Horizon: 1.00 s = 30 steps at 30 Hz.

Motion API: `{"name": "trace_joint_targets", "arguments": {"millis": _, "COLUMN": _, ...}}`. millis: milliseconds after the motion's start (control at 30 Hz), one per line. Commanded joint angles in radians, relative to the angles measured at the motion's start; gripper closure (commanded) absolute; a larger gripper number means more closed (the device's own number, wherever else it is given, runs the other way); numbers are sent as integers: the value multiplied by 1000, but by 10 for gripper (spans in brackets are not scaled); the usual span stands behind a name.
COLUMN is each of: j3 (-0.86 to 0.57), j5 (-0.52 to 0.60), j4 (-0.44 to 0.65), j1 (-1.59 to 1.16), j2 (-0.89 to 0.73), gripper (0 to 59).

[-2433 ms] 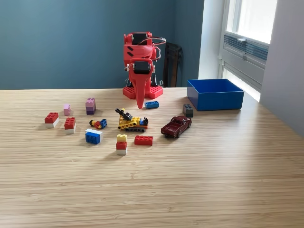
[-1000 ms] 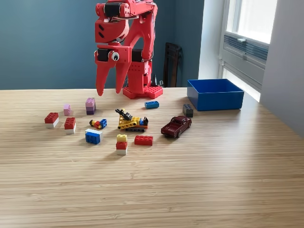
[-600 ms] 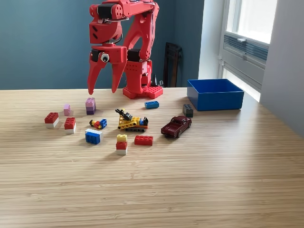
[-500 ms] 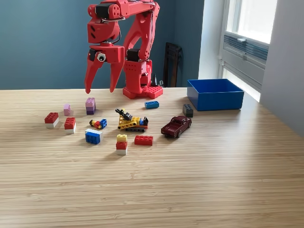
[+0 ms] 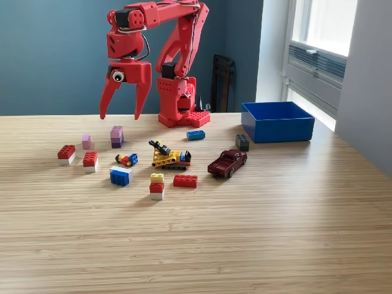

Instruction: Grasp a lego block and put it in the bin.

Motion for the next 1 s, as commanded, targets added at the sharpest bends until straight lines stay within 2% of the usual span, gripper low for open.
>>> {"name": "trace_joint_targets", "arguments": {"millis": 33, "j3": 2, "j5": 5, "j4": -29, "j1": 2, "j2": -2, "gripper": 261}}
{"name": "trace_joint_targets", "arguments": {"millis": 200, "j3": 23, "j5": 14, "j4": -66, "j1": 2, "j2": -23, "gripper": 264}}
{"name": "trace_joint_targets", "arguments": {"millis": 700, "j3": -63, "j5": 31, "j4": -114, "j1": 3, "j2": -305, "gripper": 268}}
{"name": "trace_joint_targets", "arguments": {"millis": 1000, "j3": -144, "j5": 40, "j4": -135, "j1": 2, "j2": -382, "gripper": 331}}
